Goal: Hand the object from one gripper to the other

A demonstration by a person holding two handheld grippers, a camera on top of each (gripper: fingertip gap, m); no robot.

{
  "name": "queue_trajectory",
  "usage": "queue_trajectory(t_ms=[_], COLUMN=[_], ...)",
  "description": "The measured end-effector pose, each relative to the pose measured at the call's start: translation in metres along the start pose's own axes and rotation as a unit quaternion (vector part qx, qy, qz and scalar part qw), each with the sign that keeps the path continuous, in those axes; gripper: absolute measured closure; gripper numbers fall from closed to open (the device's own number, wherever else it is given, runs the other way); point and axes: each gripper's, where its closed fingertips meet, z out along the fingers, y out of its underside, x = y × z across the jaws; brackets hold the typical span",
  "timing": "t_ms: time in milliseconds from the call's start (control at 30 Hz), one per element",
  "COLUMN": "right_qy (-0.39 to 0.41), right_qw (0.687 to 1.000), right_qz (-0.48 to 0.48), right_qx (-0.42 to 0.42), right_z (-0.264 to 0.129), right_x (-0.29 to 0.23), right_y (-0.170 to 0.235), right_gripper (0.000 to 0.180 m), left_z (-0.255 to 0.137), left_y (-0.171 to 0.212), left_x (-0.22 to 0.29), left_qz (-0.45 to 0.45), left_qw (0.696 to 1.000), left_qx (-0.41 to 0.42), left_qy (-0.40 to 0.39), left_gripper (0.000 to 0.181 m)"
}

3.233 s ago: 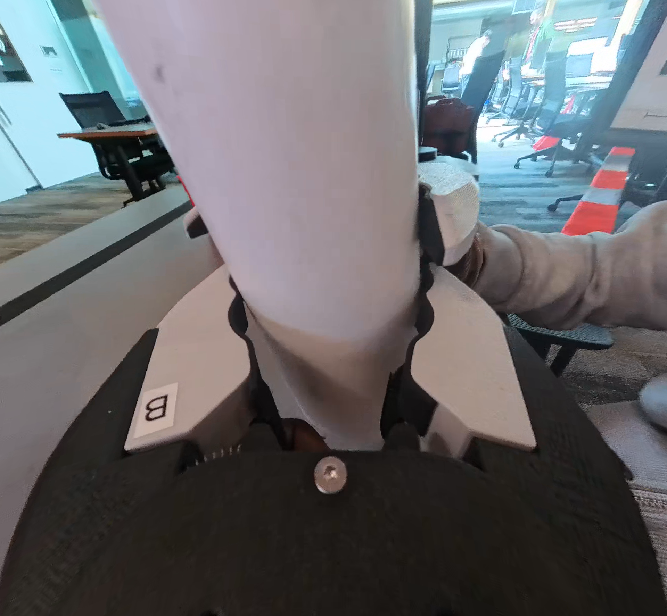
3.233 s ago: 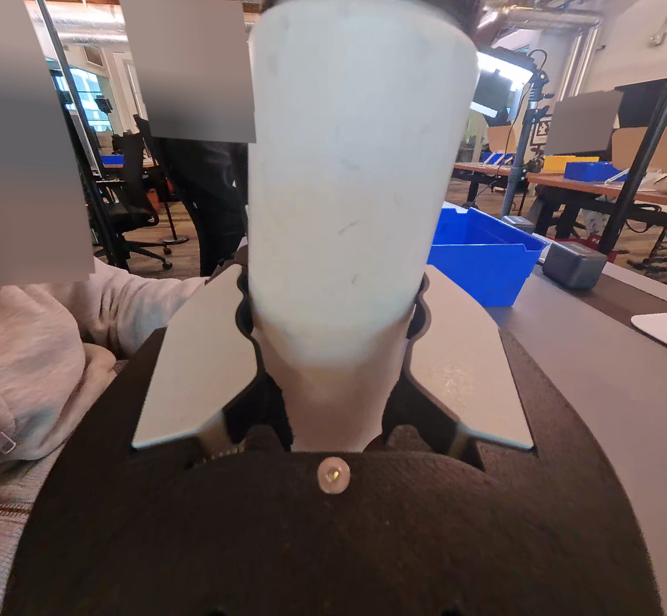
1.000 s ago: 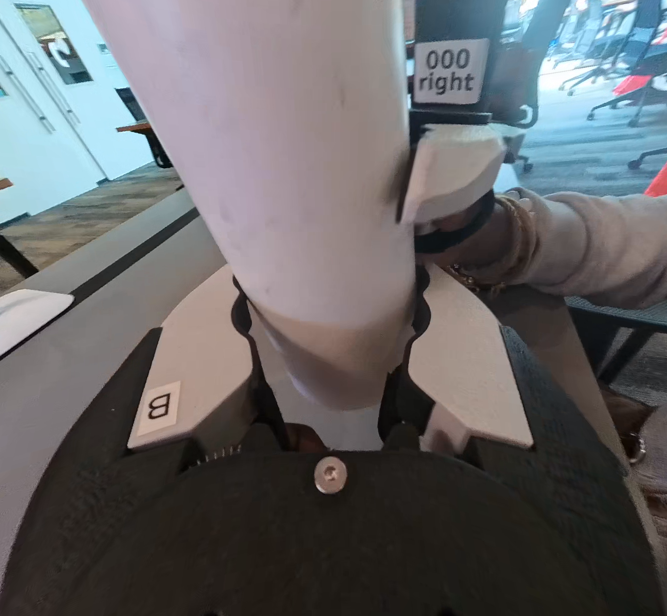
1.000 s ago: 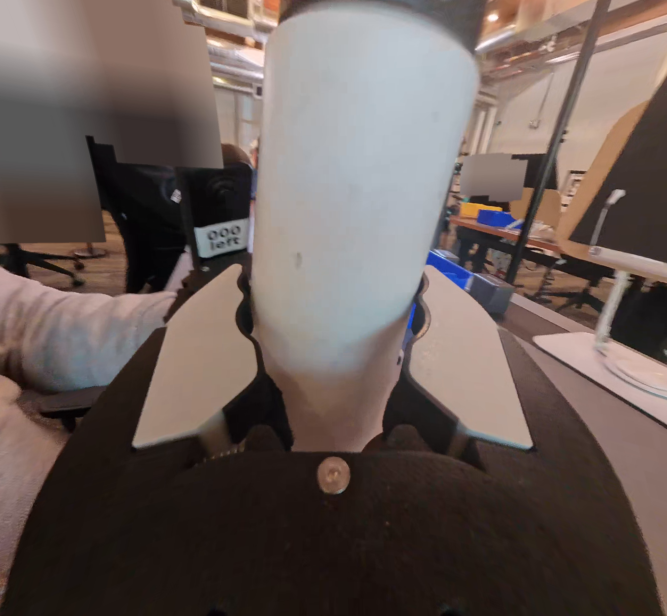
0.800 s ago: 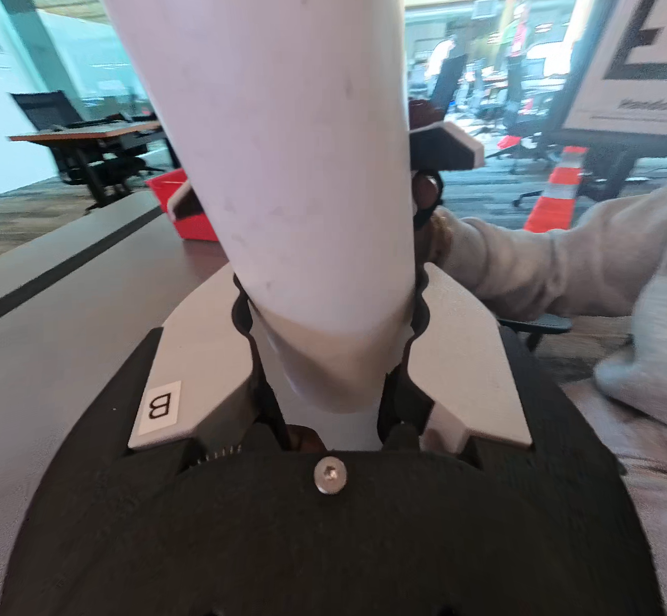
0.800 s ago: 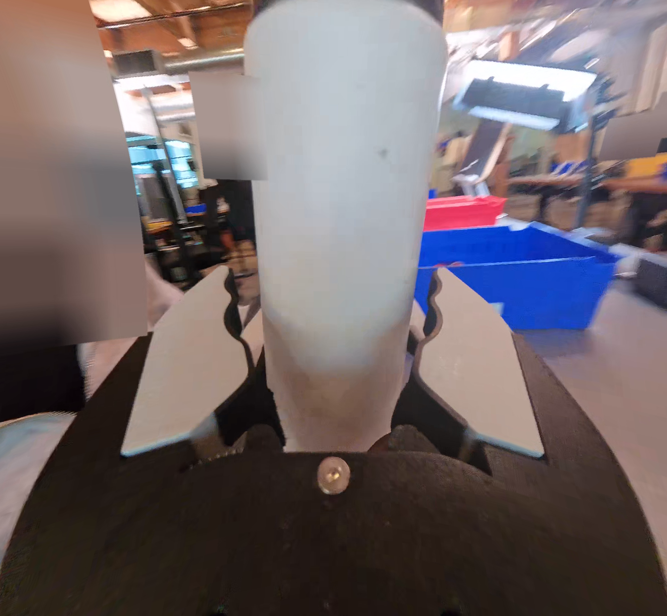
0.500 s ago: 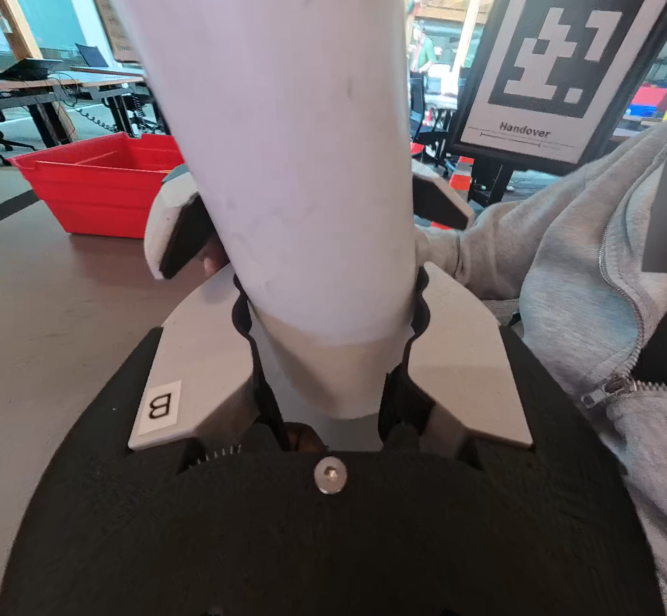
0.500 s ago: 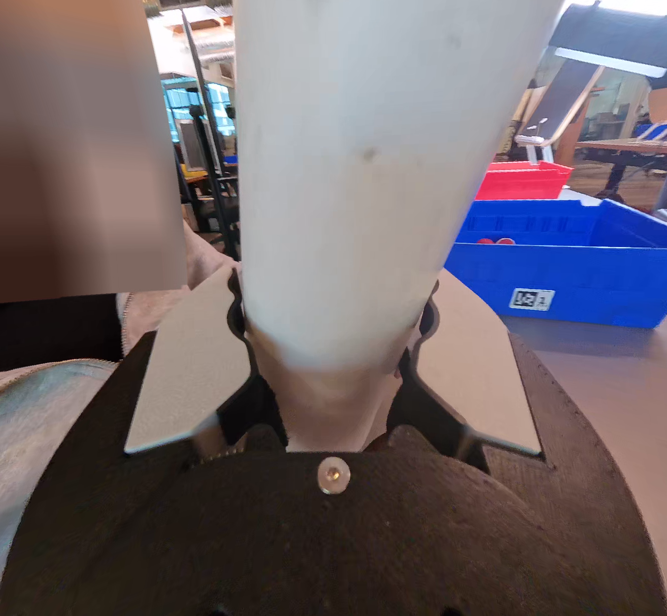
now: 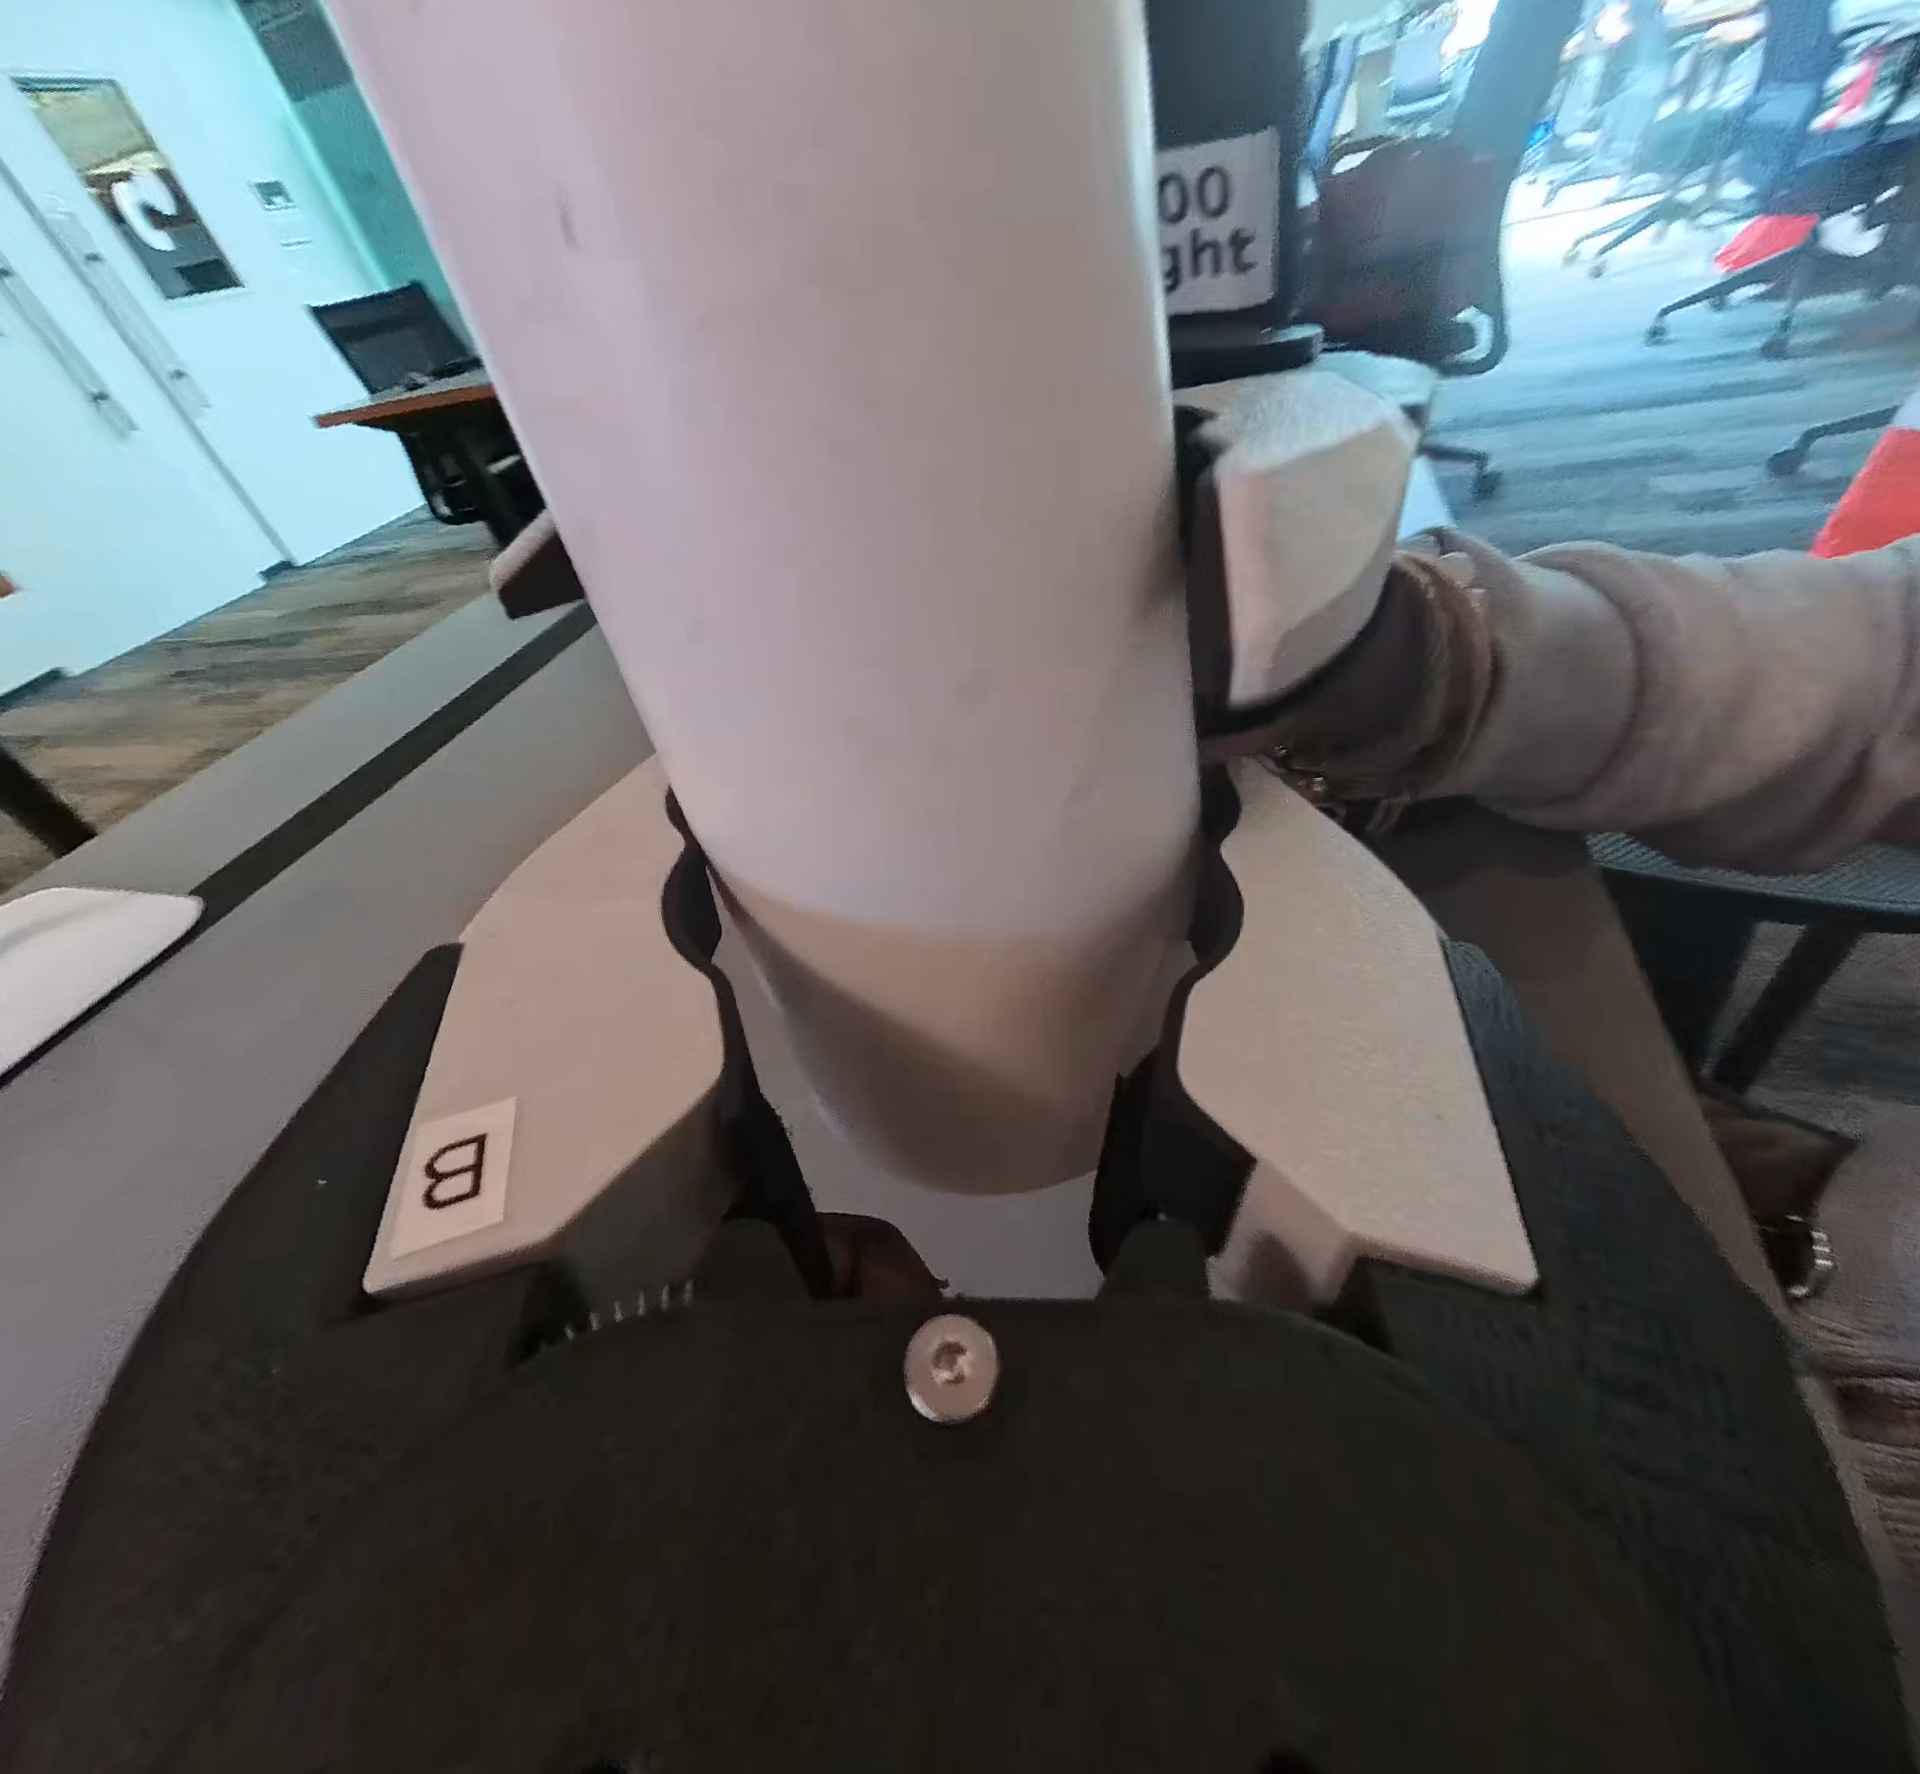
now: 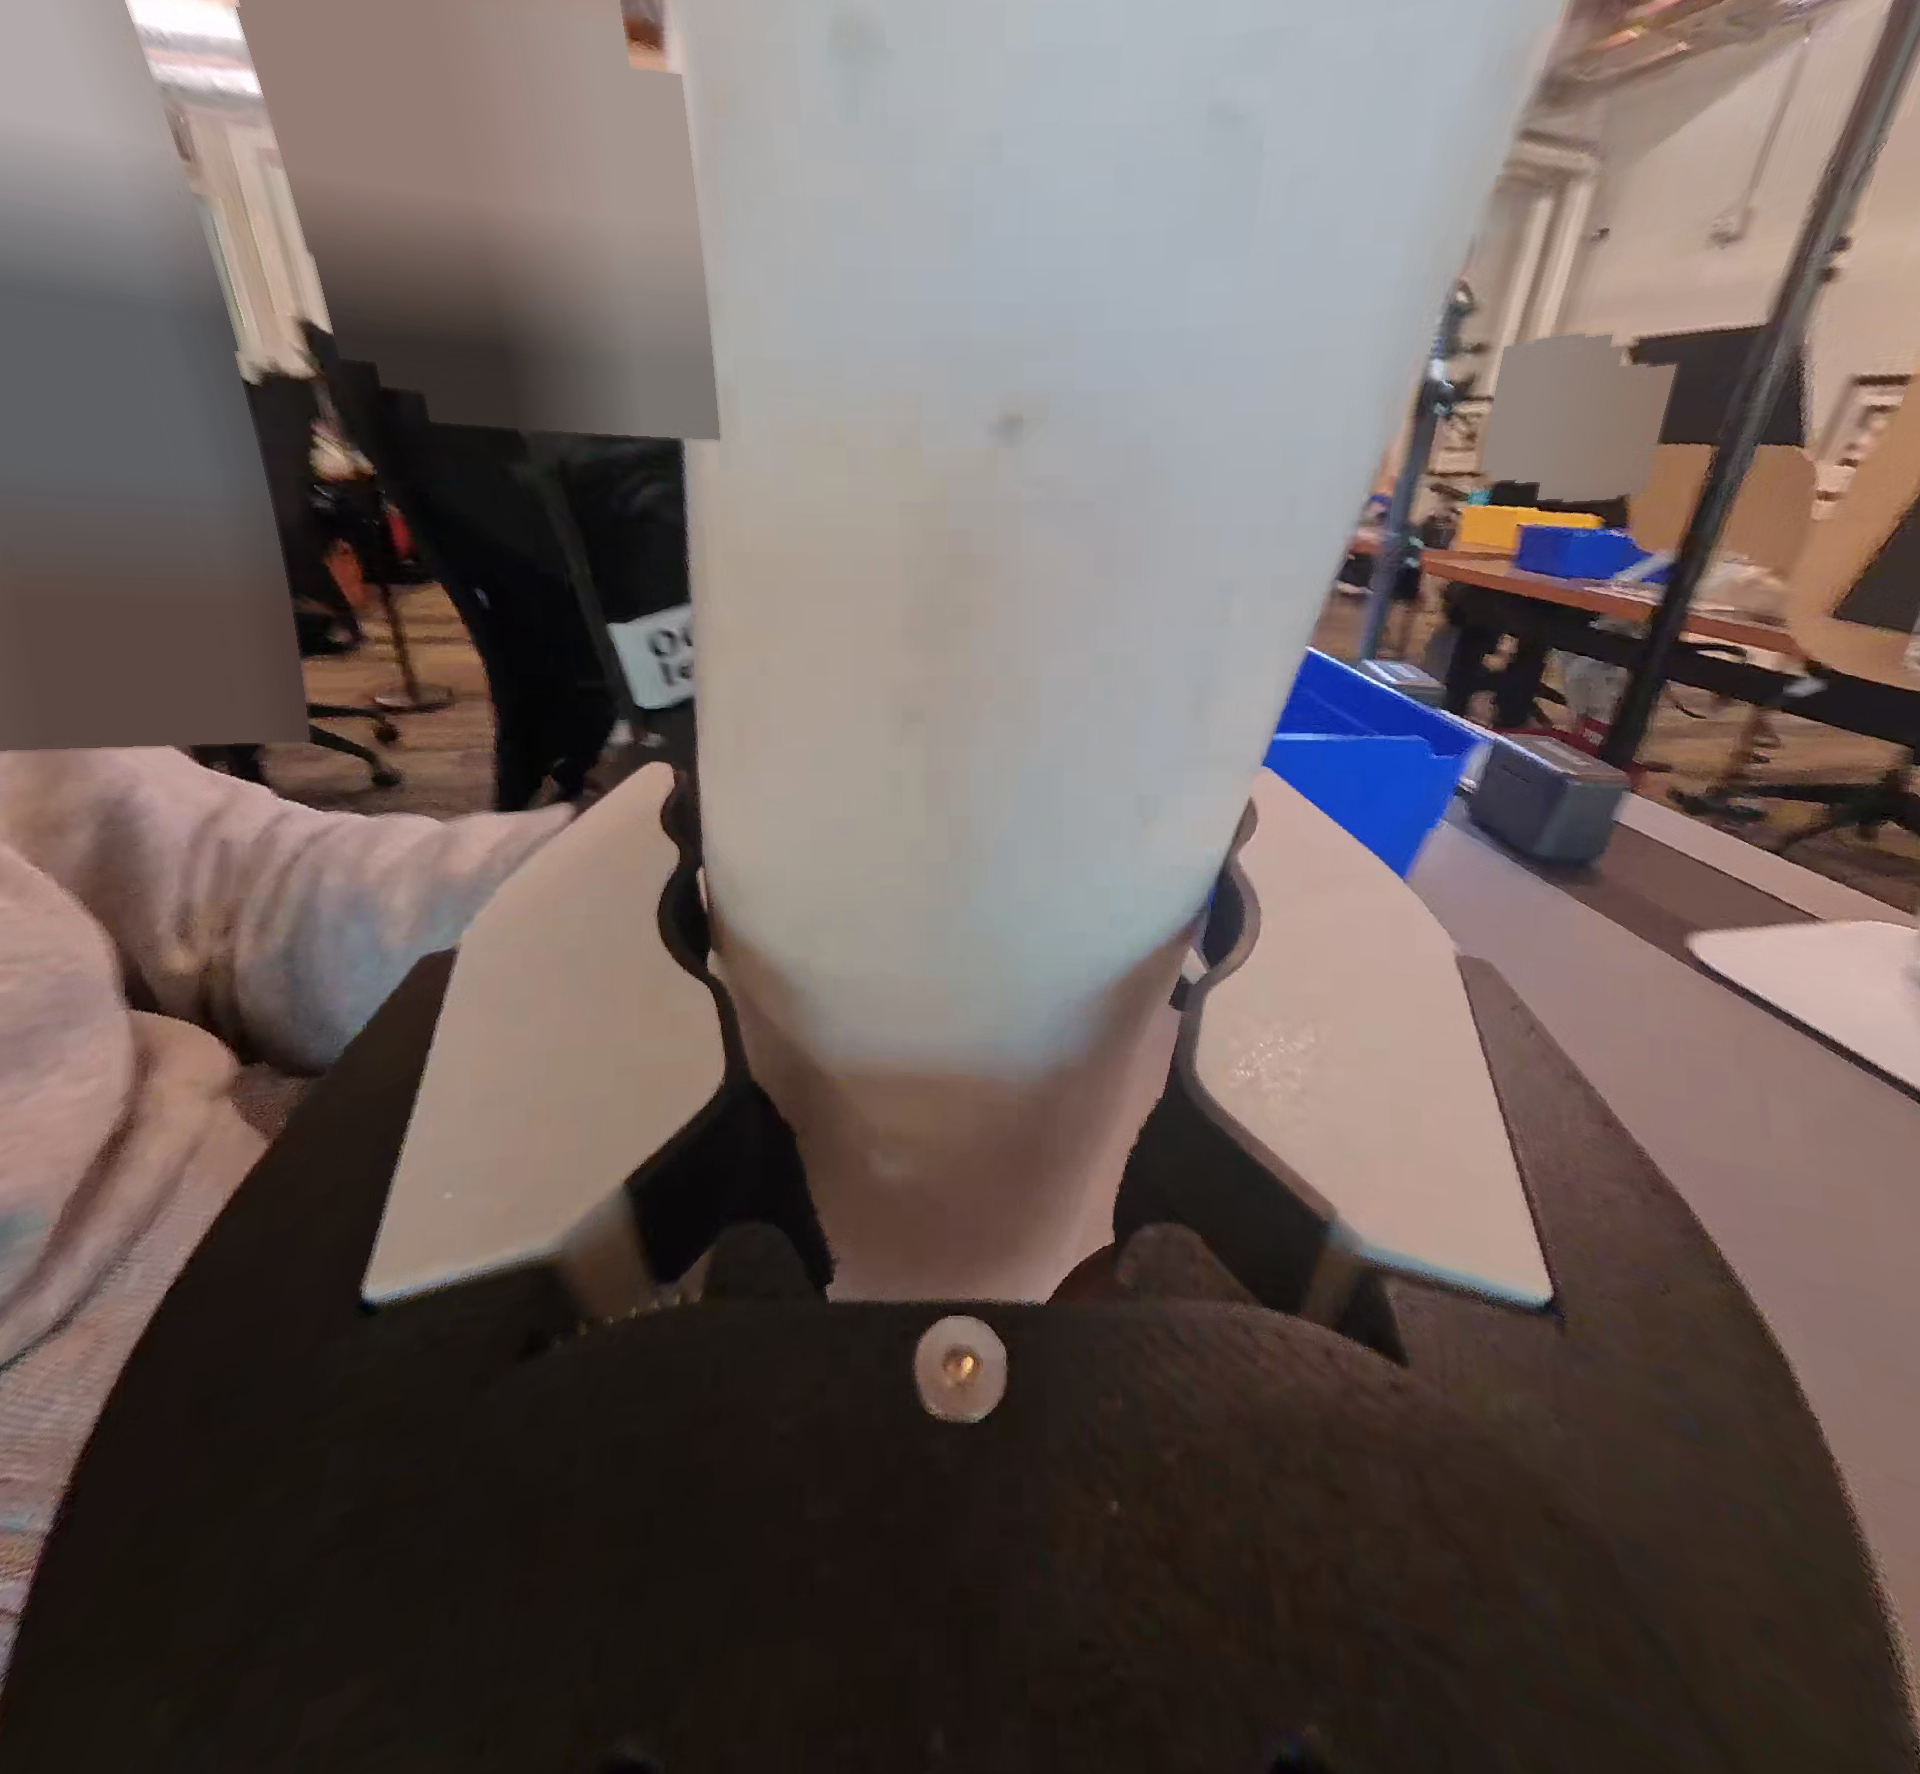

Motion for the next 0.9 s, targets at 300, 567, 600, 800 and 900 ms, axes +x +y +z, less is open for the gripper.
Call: queue_trajectory(t_ms=[300, 567, 600, 800, 900], right_qy=[-0.168, -0.066, -0.042, 0.01, -0.033], right_qw=[0.979, 0.998, 0.999, 0.999, 0.997], right_qz=[0.103, 0.017, 0.001, -0.018, 0.009], right_qx=[0.045, 0.017, 0.018, 0.029, 0.063], right_z=[-0.009, -0.005, -0.005, -0.002, -0.005], right_x=[-0.034, -0.015, -0.01, 0.001, -0.009], right_y=[-0.017, -0.009, -0.009, -0.006, -0.017], right_gripper=[0.085, 0.088, 0.088, 0.089, 0.092], left_z=[-0.014, -0.007, -0.007, -0.003, -0.008], left_y=[-0.024, -0.018, -0.018, -0.006, -0.016], left_x=[0.044, 0.015, 0.01, -0.001, 0.008], left_qz=[-0.15, -0.146, -0.137, -0.061, -0.069], left_qw=[0.962, 0.979, 0.983, 0.997, 0.994], left_qx=[0.066, 0.068, 0.071, 0.031, 0.059], left_qy=[0.22, 0.122, 0.1, 0.028, 0.067], left_gripper=[0.09, 0.093, 0.093, 0.093, 0.093])
